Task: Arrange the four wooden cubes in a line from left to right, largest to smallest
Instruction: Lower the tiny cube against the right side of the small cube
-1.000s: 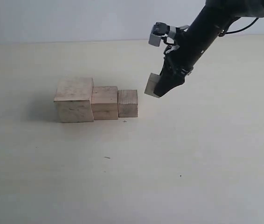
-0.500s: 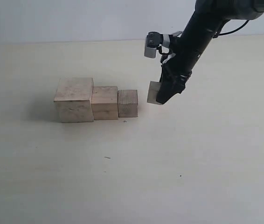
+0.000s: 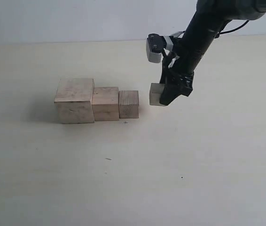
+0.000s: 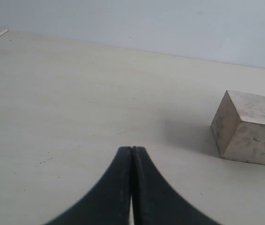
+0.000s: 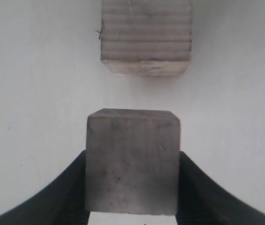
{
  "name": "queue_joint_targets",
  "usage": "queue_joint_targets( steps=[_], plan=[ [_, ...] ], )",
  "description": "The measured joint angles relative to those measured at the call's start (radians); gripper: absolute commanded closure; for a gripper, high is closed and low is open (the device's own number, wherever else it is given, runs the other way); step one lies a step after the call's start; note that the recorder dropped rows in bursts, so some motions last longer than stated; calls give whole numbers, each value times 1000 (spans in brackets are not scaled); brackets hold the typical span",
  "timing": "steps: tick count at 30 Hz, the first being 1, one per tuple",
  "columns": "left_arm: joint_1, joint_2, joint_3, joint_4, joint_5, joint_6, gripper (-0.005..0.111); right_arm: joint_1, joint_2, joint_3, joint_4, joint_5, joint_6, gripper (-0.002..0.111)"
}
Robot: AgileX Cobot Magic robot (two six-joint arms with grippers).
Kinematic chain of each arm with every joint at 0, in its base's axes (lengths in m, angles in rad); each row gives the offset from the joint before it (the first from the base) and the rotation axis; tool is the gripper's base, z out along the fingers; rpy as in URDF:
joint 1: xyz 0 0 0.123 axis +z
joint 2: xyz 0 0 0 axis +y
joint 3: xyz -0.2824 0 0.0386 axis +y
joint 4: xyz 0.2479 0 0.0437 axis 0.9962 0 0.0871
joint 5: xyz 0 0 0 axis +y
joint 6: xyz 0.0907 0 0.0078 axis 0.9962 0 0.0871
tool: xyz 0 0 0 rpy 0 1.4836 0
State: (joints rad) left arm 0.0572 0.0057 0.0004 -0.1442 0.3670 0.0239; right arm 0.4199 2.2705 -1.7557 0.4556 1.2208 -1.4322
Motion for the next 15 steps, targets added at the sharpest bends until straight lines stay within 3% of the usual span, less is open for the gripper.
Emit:
queue_joint_targets(
  steps=[15],
  plan=[
    [-16,0,0,0,0,0,107,79,75,0,-58,-15,47,108]
  ],
)
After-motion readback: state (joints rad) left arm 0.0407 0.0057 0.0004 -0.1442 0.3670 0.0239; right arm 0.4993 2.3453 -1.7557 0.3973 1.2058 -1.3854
